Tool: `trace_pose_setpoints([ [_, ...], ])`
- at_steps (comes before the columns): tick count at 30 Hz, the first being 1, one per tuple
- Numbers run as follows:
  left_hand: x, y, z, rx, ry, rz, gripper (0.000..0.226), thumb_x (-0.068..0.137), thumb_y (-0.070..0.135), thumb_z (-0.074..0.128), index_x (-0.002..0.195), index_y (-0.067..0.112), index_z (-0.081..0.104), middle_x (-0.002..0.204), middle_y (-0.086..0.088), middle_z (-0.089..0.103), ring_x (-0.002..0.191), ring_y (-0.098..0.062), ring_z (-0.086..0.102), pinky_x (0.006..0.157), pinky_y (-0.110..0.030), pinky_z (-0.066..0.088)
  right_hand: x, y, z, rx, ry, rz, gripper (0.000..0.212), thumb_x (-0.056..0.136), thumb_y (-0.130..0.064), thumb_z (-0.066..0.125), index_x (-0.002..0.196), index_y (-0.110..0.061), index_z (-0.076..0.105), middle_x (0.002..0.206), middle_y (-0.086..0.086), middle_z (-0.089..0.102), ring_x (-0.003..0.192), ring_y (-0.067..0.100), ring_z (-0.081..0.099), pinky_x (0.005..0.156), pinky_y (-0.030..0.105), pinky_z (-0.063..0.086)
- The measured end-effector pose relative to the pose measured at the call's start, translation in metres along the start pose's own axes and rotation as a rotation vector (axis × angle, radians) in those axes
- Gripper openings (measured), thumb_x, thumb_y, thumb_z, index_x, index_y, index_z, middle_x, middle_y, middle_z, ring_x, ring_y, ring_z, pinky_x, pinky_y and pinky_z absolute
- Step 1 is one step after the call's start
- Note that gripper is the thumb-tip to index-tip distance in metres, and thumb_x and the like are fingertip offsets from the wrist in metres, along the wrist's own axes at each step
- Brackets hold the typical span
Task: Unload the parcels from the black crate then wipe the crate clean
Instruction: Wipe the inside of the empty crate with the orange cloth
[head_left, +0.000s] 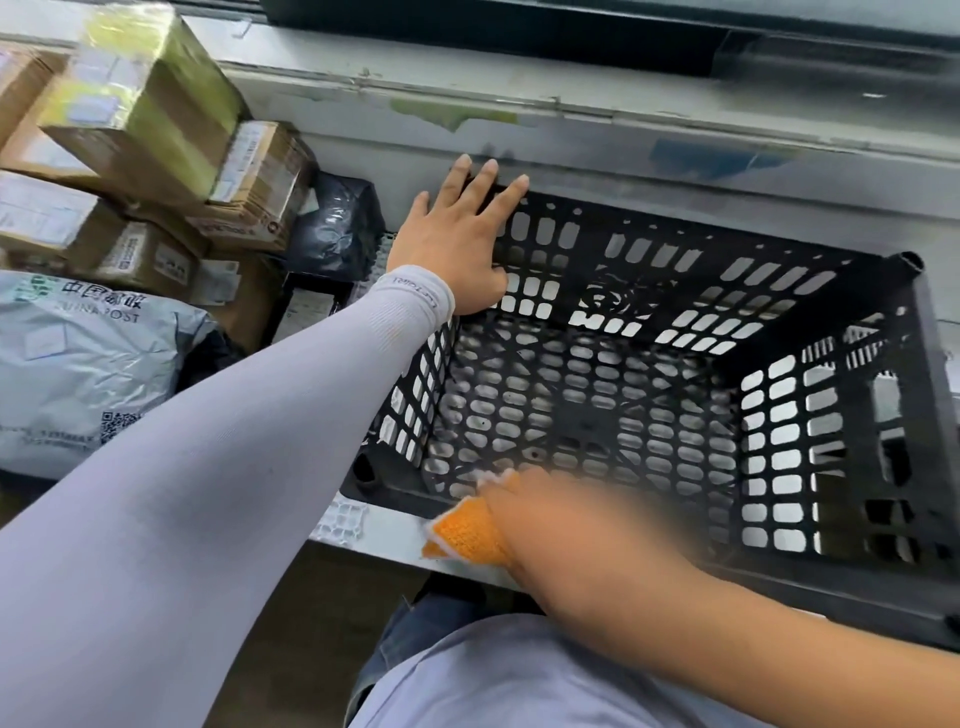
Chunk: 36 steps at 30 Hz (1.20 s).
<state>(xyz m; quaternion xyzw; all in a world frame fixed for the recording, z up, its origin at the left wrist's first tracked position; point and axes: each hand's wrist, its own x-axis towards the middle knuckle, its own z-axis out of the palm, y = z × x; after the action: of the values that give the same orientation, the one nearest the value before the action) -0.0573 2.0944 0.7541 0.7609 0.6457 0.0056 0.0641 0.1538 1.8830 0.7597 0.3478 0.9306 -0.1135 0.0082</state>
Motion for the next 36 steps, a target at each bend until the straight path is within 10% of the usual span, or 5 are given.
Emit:
trace_pose_setpoints([
  [13,0.005,-0.007,-0.025,-0.287,-0.159,-0.04,0.075,0.1,0.058,0.05,0.164,0.039,0.017,0.174,0.005,0.004,0.159,-0.018,-0.01,0.128,-0.045,0.004,0.079,-0.064,-0.019,0.607,-0.005,0.22,0.067,0.109,-0.051,0.032,0.164,-0.019,0.012,0.16,0.007,0.028,0.145,0.032,0.033,0.113,0.052,0.039],
  [22,0.028,-0.017,-0.061,-0.261,-0.233,0.02,0.057,0.1,0.066,0.035,0.146,0.041,0.054,0.158,-0.001,0.045,0.147,-0.03,0.027,0.122,-0.052,0.018,0.14,-0.053,-0.006,0.298,0.084,-0.071,0.07,0.102,-0.042,0.055,0.16,-0.01,0.032,0.172,0.008,0.01,0.158,0.039,0.0,0.127,0.056,0.003],
  [27,0.026,-0.013,-0.068,-0.33,-0.191,0.02,0.051,0.106,0.057,0.039,0.145,0.03,0.059,0.154,-0.001,0.05,0.145,-0.029,0.031,0.119,-0.045,0.021,0.191,-0.005,-0.02,0.251,0.088,0.132,0.065,0.106,-0.046,0.033,0.162,-0.015,0.023,0.173,0.005,0.007,0.158,0.032,-0.01,0.127,0.057,0.001],
  [32,0.034,-0.019,-0.059,-0.367,-0.136,0.049,0.045,0.103,0.057,0.046,0.131,0.03,0.068,0.123,0.003,0.059,0.122,-0.022,0.046,0.114,-0.05,0.038,0.19,0.006,-0.007,0.573,0.292,0.361,0.06,0.11,-0.041,0.032,0.162,-0.014,0.024,0.166,0.016,0.026,0.152,0.035,0.026,0.123,0.052,0.028],
  [36,0.034,-0.022,-0.038,-0.445,-0.016,0.033,0.036,0.103,0.052,0.049,0.125,0.031,0.068,0.116,0.004,0.051,0.127,-0.022,0.038,0.112,-0.038,0.031,0.156,-0.012,-0.002,0.924,-0.05,0.512,0.035,0.109,-0.02,0.042,0.144,-0.017,0.042,0.117,0.003,0.065,0.093,0.013,0.064,0.082,0.029,0.055],
])
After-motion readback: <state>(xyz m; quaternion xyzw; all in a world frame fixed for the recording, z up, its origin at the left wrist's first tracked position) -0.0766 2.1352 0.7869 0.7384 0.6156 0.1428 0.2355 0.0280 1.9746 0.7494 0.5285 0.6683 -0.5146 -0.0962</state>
